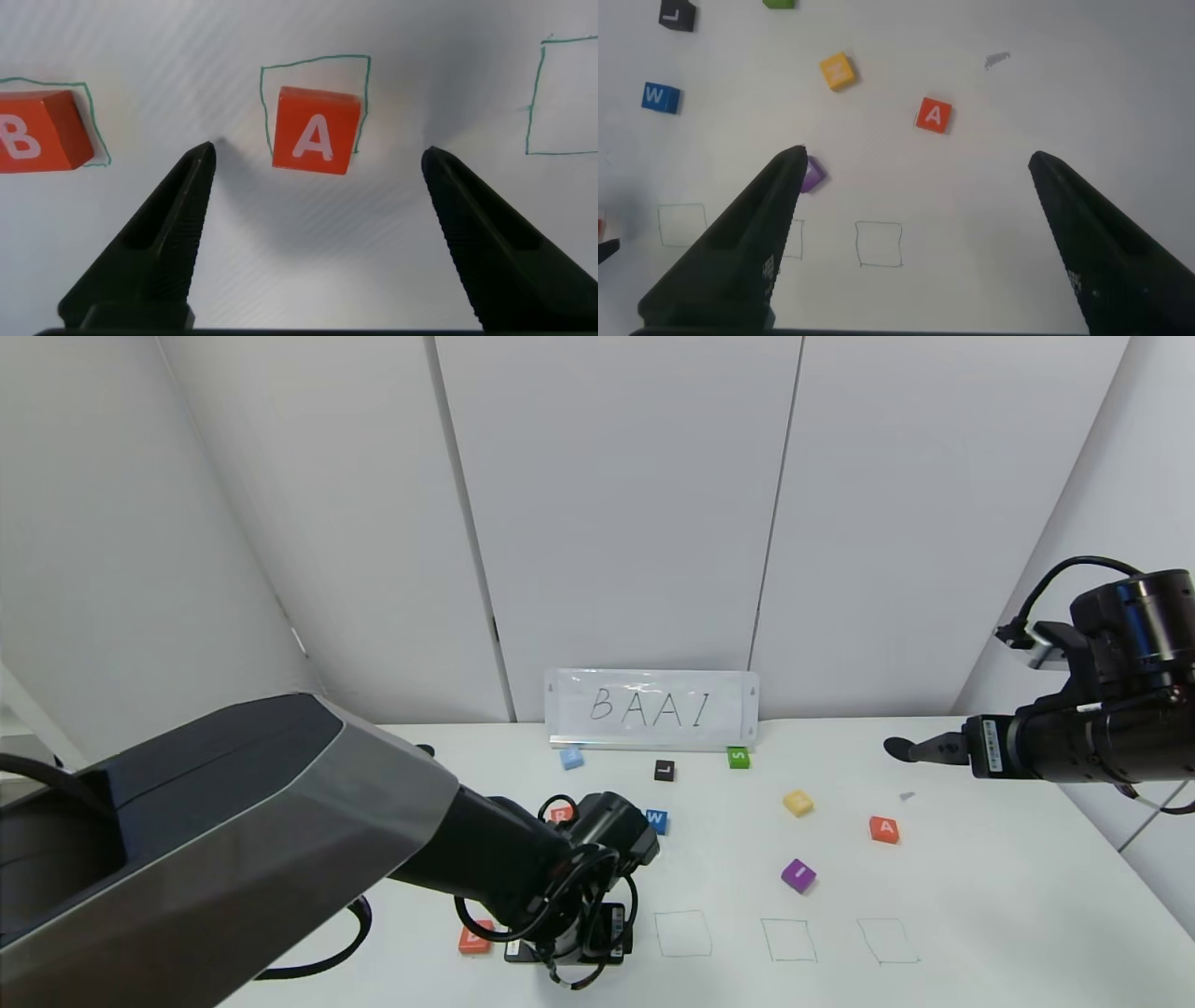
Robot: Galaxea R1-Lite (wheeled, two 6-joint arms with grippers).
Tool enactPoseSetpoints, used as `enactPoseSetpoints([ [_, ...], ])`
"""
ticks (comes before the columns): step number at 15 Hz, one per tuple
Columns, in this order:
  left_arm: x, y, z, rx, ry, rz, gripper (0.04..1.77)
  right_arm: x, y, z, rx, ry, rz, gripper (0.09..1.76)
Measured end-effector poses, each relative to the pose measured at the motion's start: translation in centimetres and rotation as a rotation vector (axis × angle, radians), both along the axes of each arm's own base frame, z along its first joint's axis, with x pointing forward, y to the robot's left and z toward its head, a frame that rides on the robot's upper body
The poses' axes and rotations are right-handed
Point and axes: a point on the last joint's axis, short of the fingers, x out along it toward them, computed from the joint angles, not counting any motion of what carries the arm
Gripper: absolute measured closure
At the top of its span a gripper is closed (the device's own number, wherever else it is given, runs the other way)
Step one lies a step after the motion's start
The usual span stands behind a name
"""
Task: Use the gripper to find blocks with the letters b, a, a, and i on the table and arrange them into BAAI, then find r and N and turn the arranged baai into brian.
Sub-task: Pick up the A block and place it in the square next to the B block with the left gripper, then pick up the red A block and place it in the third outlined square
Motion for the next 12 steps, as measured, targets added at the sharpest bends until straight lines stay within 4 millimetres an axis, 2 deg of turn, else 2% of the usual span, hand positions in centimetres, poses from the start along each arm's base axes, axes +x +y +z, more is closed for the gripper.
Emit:
enactPoseSetpoints([
  [7, -0.5, 0.5, 2.9, -0.027, -0.055, -0.021, 0.15, 0.0, -0.1, 0.1, 0.006, -0.002, -0.004, 0.14],
  [12, -0.6, 2.5, 6.9, -0.048, -0.145, -0.072, 0.13, -0.1, 0.0, 0.2, 0.006, -0.005, -0.005, 0.14],
])
